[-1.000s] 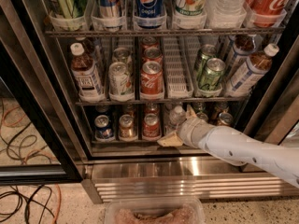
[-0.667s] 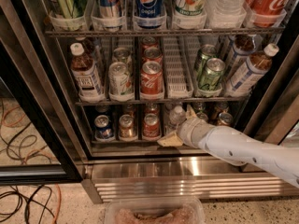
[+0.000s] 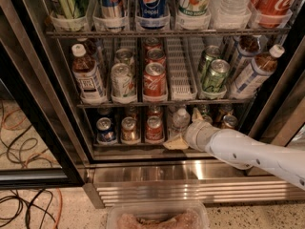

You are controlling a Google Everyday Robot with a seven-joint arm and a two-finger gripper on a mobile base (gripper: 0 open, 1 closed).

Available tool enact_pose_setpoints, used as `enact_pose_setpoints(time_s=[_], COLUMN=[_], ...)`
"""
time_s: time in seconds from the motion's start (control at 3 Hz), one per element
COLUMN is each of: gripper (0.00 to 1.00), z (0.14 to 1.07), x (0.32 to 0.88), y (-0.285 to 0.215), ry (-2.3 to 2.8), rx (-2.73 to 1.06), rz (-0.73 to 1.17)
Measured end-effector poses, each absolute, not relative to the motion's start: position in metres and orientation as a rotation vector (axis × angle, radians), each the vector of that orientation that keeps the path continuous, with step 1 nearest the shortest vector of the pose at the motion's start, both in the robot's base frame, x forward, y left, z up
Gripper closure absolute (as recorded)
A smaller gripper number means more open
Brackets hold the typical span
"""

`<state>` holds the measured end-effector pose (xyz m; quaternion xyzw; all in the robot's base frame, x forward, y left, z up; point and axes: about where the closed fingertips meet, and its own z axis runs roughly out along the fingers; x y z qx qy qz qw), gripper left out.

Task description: Pick water bottle from bottom shelf of fridge

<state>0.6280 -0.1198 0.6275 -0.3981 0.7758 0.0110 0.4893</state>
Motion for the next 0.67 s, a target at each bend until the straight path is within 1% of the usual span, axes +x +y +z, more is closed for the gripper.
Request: enact_pose_setpoints(time_s=[0.33,0.67], gripper=[0.18,0.41], z=[0.6275,0.6274], x=[0.6280,0.6280], y=[-0.1198,-0.1198], ry=[1.885,1.885], rx=[-0.967,-0.967], rz=[0.027,0.027])
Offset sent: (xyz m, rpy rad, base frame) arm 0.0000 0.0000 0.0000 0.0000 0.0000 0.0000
